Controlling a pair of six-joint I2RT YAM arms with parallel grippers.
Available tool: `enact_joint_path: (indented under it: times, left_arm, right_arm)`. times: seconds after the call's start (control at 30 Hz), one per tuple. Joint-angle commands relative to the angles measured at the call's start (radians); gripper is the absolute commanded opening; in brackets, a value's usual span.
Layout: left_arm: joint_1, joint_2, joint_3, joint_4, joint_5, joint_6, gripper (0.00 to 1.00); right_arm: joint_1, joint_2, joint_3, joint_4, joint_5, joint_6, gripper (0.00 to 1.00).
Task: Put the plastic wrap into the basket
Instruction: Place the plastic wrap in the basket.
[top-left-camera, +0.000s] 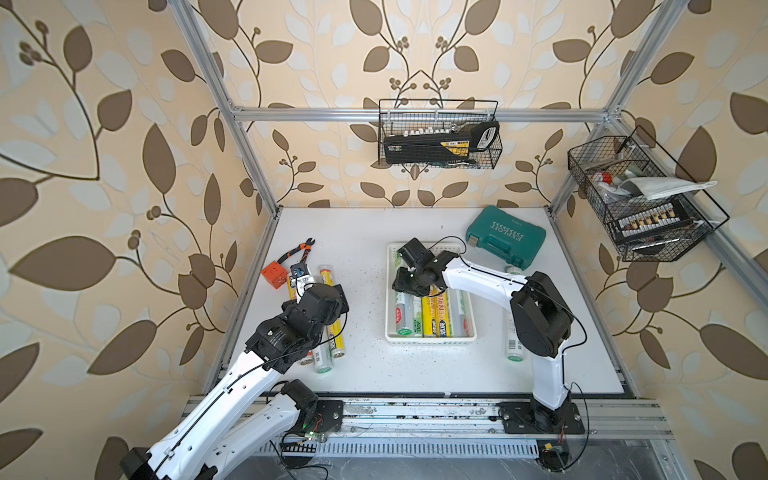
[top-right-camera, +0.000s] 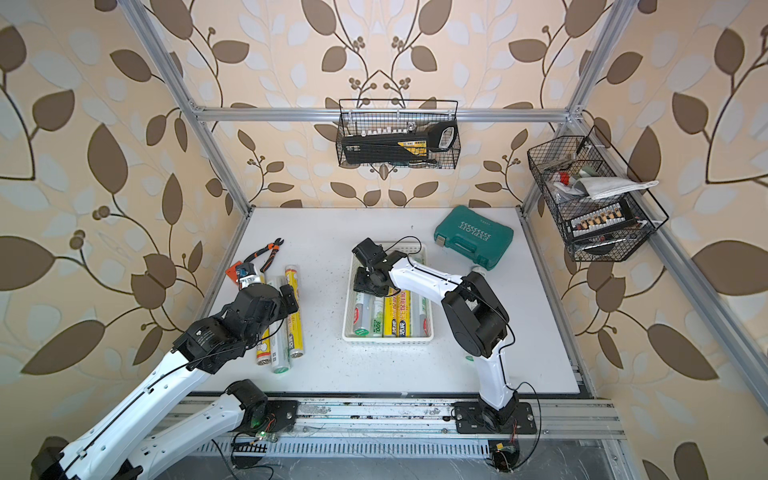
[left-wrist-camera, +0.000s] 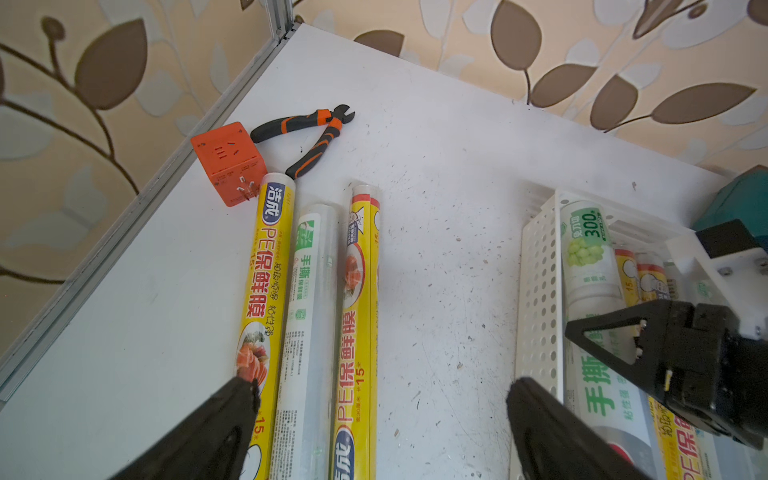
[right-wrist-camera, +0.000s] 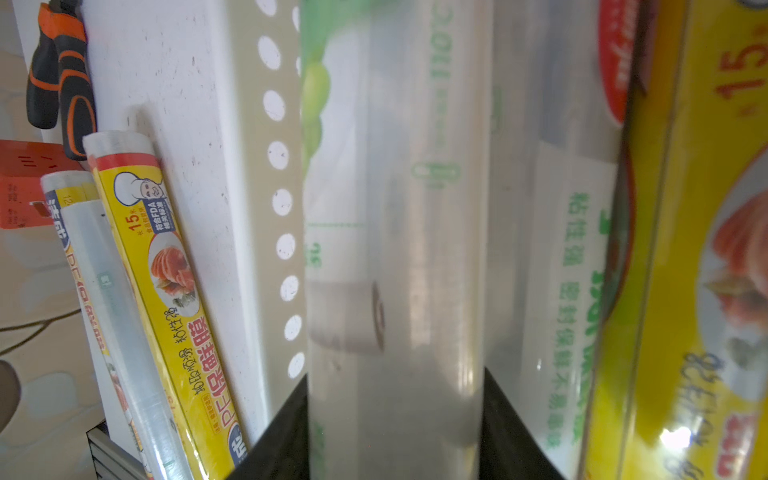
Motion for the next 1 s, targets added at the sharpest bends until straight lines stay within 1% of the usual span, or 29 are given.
enact_joint_path:
  times: [0.0,0.17,0.4,0.67,0.8,0.97]
  left_arm:
    - [0.012,0.000,-0.003,0.022,0.010,-0.007,0.99]
    - [0.011,0.009,-0.005,0.024,0.014,-0.008,0.99]
    - [0.012,0.019,-0.010,0.023,0.013,-0.018,0.99]
    - [0.011,0.014,-0.005,0.008,0.013,-0.011,0.99]
    - [0.011,-0.018,-0.005,0.017,0.007,0.000,0.99]
    - [0.011,-0.031,-0.005,0.014,0.007,0.000,0.99]
  right_arm:
    - [0.001,0.015,0.011,0.052,0.017,-0.002,0.35]
    - [0.010,-0.004,-0.040,0.103,0.038,0.005,0.40]
    - [0.013,0.000,-0.057,0.095,0.060,0.002,0.49]
    - [0.014,0.011,-0.048,0.063,0.087,-0.002,0.55]
    - [0.014,0.021,-0.016,-0.002,0.105,-0.018,0.59]
    - [0.014,-0.029,-0.025,-0.028,0.124,-0.019,0.61]
